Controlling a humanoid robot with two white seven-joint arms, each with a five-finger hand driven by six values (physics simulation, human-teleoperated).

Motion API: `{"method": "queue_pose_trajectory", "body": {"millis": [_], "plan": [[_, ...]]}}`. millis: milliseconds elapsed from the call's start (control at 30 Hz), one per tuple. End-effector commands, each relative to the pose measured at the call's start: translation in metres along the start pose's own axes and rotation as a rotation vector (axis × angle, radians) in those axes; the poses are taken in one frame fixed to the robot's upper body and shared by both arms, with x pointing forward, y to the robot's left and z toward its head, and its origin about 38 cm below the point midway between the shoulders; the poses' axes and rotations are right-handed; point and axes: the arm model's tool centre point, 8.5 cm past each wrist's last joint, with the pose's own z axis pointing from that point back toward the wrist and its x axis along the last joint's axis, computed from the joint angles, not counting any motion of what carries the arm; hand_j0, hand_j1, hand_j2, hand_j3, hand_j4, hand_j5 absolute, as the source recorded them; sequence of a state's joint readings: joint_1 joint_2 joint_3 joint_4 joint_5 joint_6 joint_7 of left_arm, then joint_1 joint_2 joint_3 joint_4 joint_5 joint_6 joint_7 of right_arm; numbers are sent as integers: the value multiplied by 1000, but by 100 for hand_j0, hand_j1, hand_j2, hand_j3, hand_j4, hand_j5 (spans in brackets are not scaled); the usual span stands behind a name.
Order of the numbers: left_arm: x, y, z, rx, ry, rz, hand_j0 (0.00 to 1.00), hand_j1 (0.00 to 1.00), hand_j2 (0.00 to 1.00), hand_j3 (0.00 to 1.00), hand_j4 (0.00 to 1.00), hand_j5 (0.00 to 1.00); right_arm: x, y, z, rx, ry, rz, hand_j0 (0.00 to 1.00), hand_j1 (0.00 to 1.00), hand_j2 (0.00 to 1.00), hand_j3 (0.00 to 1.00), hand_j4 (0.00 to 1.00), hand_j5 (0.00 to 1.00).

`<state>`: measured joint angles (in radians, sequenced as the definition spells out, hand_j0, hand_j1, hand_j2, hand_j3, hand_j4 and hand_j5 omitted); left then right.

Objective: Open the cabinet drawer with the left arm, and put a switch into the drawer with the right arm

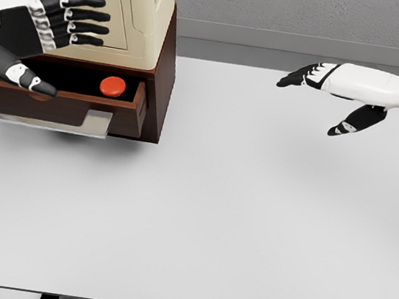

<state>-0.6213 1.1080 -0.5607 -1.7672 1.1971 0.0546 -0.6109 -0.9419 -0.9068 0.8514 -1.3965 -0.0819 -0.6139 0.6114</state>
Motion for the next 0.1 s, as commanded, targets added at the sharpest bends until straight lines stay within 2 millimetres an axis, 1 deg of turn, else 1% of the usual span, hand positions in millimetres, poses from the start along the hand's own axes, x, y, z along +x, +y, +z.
{"method": "queue_pose_trajectory", "body": {"millis": [0,67], "plan": [[-8,-8,-19,-35,-45,24,100,100,100,100,100,100,0,0,1,-4,1,-7,100,100,100,100,100,100],[-8,-8,-20,-37,-47,25,100,100,100,100,100,100,0,0,1,-4,1,-7,100,100,100,100,100,100]]}}
